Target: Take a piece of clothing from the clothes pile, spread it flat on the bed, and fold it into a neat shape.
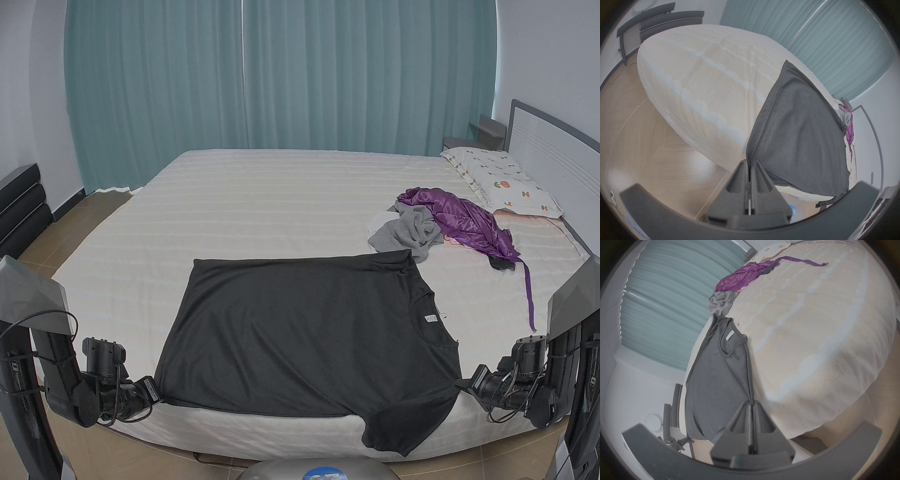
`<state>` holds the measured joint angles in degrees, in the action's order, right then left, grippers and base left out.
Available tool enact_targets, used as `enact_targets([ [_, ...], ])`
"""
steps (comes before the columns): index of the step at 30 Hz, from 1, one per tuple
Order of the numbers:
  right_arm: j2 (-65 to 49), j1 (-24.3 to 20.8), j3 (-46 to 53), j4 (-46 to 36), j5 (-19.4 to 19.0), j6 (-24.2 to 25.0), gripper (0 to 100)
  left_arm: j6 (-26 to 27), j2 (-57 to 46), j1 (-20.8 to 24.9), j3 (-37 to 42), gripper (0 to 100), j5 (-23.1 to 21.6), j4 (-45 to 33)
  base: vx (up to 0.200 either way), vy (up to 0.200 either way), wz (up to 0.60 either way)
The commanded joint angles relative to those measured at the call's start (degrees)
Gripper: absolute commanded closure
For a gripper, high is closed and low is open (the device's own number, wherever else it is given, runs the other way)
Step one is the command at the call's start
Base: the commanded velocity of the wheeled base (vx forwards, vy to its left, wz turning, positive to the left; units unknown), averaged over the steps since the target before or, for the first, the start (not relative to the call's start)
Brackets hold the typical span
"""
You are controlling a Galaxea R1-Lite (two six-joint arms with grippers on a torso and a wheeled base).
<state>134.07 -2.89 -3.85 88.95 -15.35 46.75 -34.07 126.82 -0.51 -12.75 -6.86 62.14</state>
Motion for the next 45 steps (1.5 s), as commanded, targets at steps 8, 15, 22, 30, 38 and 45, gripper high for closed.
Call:
enact_targets([
  [8, 0.05, 0.87, 0.42, 0.87, -0.21, -1.14, 100, -0.03, 0.10, -0.02, 0.01, 100, 0.01, 0.27, 0.000, 0.000, 0.00],
  [15, -0.13, 0.25, -0.10, 0.87, -0.21, -1.14, 0, -0.03, 0.10, -0.02, -0.08, 100, 0.01, 0.35, 0.000, 0.000, 0.00],
  [22, 0.31, 0.16, -0.81, 0.87, -0.38, -1.14, 0, -0.12, 0.10, -0.02, -0.17, 100, -0.08, 0.35, 0.000, 0.000, 0.00],
  [30, -0.13, 0.60, -0.89, 0.87, -0.74, -0.61, 0, -0.12, 0.10, -0.54, -0.43, 100, -0.70, 0.44, 0.000, 0.000, 0.00],
  [38, -0.39, 0.78, -0.45, 0.87, -0.74, -0.43, 0, -0.12, 0.01, -0.72, -0.52, 0, -0.78, 0.53, 0.000, 0.000, 0.00],
  [45, -0.57, 0.78, -0.37, 0.87, -0.74, 0.62, 0, 0.15, -1.22, -2.04, 0.27, 0, -6.06, 0.62, 0.000, 0.000, 0.00],
])
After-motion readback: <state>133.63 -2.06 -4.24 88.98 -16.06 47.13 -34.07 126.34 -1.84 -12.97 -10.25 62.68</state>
